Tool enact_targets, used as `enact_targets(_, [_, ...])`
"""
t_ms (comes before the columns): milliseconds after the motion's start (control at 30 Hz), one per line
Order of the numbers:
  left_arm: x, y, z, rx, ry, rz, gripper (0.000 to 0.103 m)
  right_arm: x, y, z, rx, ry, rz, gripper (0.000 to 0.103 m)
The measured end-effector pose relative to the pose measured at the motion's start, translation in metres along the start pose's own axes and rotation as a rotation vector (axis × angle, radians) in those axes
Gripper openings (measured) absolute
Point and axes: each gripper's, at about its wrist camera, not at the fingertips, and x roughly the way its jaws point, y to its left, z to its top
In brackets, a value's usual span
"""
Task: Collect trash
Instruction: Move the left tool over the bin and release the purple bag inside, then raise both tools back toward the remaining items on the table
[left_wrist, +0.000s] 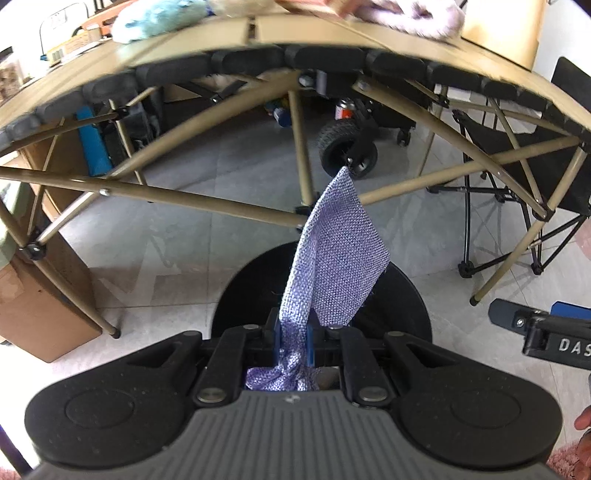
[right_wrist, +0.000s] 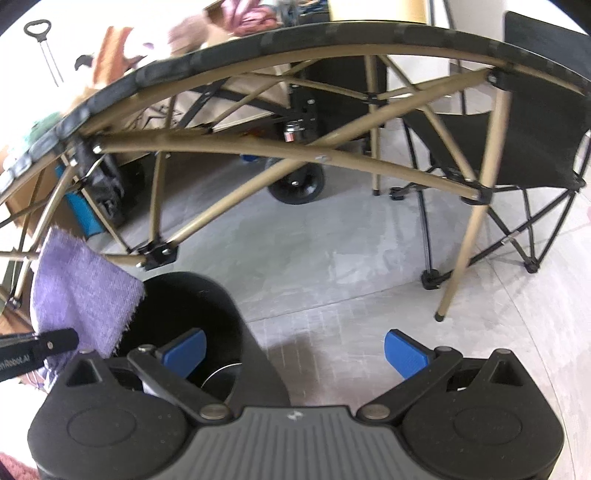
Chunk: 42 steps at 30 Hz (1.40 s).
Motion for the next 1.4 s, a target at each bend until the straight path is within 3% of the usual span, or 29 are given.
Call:
enact_targets(600, [0.047, -0.029, 0.0, -0.02, 0.133, -0.01, 0.014, 0.002, -0.025, 0.001, 0.055, 0.003, -0.026, 0.103])
enact_targets(633, [0.047, -0.031, 0.0, -0.015, 0.136, -0.015, 0.017, 0.002, -0.026, 0.001, 0.056, 0.004, -0.026, 0.103])
enact_targets(700, [0.047, -0.033, 0.0, -0.009, 0.14, -0.024, 0.04, 0.002, -0.027, 0.001, 0.061, 0.004, -0.028, 0.103])
enact_targets(733, [0.046, -0.033, -0.001, -0.013, 0.139, -0.021, 0.065, 0.001, -0.027, 0.001, 0.063, 0.003, -0.029, 0.103])
enact_targets(767, [0.045, -0.033, -0.001, -0.015, 0.131, -0.009, 0.083, 0.001, -0.027, 0.001, 0.064, 0.003, -0.029, 0.103])
enact_targets(867, [0.044, -0.031, -0.001, -0.031, 0.119, 0.013, 0.103, 0.001, -0.026, 0.001, 0.062, 0.002, -0.028, 0.103])
enact_targets(1067, [0.051, -0.026, -0.003, -0.042, 0.181, 0.027, 0.103, 0.001, -0.025, 0.001, 0.065, -0.002, -0.03, 0.103])
enact_targets(1400, [0.047, -0.024, -0.005, -0.044, 0.181, 0.022, 0.103, 0.0, -0.023, 0.001, 0.057, -0.006, -0.026, 0.103])
